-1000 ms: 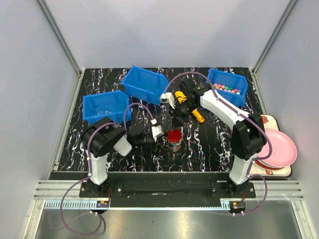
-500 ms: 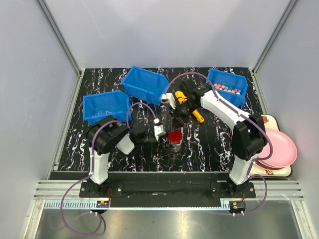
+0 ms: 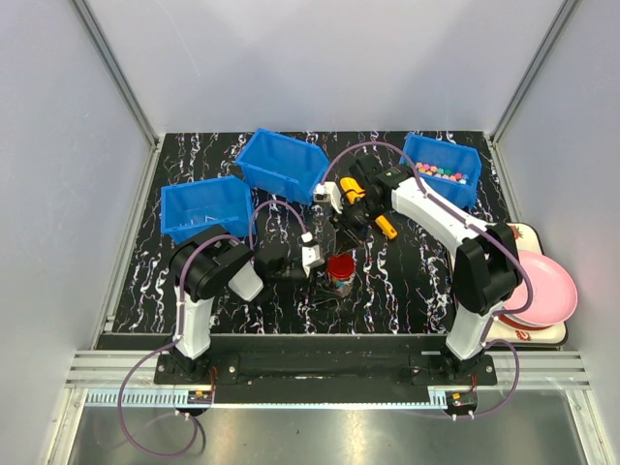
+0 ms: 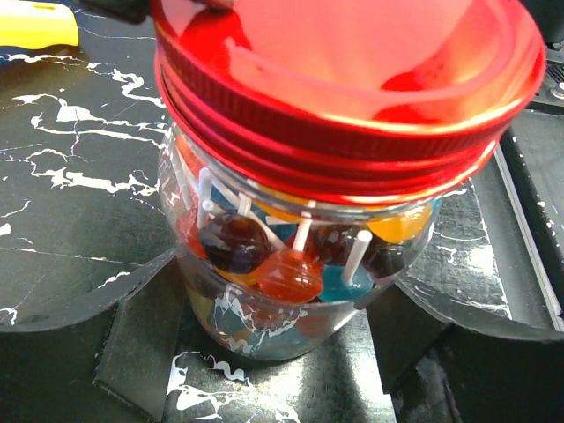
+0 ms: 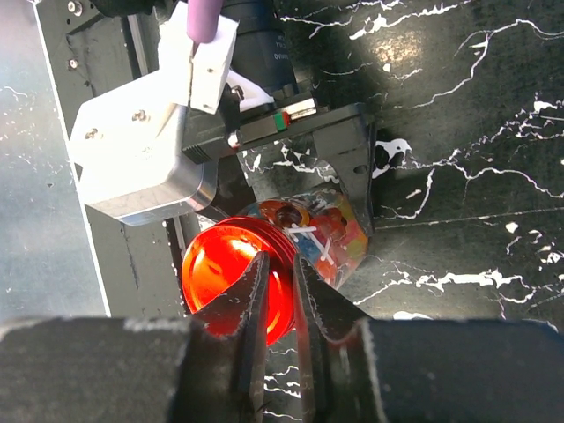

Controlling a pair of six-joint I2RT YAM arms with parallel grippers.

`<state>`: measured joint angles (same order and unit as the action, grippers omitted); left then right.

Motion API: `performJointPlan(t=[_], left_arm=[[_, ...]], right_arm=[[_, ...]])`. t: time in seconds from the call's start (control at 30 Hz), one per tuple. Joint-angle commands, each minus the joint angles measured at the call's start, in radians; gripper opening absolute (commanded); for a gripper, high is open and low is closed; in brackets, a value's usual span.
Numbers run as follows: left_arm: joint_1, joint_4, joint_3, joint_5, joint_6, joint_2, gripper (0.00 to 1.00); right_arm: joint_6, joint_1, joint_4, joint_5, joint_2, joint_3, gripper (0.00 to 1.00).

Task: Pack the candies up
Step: Close the bottle lid on the packing bottle.

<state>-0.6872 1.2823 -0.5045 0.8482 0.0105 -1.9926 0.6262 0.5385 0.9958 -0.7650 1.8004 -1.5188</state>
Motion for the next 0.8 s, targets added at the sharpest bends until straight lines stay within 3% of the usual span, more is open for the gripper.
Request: performJointPlan(t=[0.0,0.3,0.33,0.4,0.43,0.77], left_arm=[[-0.003,0.288,-0.020,0.000,0.002,0.003,0.58],[-0.003,0.273,-0.019,-0.029,0.017,0.011,0.57],[-0.005,0.272,-0.019,-0.034,0.017,0.011,0.55],[-0.003,0.253,-0.025,-0.035,0.017,0.014,0.39],[-0.003,0.244,-0.026,-0.034,0.019,0.015,0.36],[-0.003,0.223,-0.031,-0.049,0.028,0.018,0.24]], right_arm=[[0.010,0.000,0.015,0.047,-0.056,0.026,0.21],[0.027,-0.003,0.050,0.079,-0.118,0.091,0.21],[0.030,-0.002,0.050,0.084,-0.133,0.103,0.21],[0.038,-0.002,0.050,0.101,-0.142,0.114,0.21],[0.043,-0.002,0.049,0.105,-0.151,0.127,0.21],[0.044,-0.003,0.072,0.125,-0.216,0.198,0.17]])
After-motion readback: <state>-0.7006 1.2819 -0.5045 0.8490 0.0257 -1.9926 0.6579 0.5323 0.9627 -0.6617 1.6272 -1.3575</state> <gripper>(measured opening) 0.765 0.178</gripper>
